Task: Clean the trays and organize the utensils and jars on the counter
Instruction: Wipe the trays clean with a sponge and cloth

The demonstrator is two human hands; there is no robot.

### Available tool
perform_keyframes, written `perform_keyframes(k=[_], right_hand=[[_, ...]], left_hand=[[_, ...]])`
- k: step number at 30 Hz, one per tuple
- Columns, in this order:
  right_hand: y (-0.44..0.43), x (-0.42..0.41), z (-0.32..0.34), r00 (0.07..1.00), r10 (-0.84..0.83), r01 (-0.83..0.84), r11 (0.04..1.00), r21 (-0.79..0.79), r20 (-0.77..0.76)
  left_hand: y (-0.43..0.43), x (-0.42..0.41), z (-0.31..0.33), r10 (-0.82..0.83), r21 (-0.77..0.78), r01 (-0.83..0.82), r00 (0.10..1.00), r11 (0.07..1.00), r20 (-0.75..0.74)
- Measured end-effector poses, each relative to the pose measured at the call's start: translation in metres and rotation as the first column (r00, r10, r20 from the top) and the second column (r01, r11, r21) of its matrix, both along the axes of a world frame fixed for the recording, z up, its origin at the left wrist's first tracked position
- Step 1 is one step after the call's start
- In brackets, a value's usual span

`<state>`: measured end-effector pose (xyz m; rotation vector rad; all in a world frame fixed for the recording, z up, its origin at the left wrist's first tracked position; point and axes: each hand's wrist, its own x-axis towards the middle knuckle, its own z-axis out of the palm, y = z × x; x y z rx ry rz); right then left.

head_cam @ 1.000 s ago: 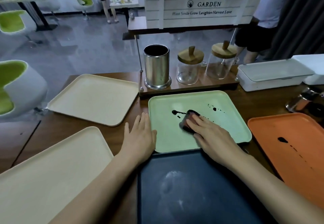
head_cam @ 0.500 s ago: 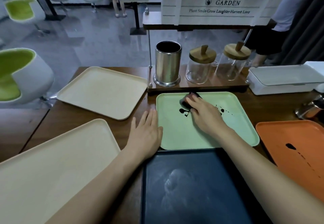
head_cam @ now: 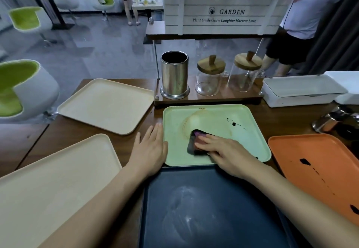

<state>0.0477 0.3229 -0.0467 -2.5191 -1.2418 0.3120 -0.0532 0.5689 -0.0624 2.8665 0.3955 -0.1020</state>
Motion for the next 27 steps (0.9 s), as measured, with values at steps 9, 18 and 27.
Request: perform_keyframes(k=[9, 18, 27], right_hand=[[-0.014, 0.055, -0.002, 0.912, -0.397, 0.400, 0.917, -0.004, 0.103], [0.053, -0.013, 0.000, 0.991, -0.091, 0.085, 0.994, 0.070, 0.094], [0.004, 0.045, -0.007, 0.937, -0.316, 0.328, 0.942, -0.068, 0.150]], left_hand=[[-0.001, -0.001, 0.010, -0.076, -0.016, 0.075, 0.996, 0.997, -0.043], [-0.006, 0.000, 0.006, -0.044, -0.012, 0.043, 0.999, 0.999, -0.009], [-0.003, -0.001, 0.010, -0.058, -0.027, 0.058, 0.998, 0.998, -0.027]])
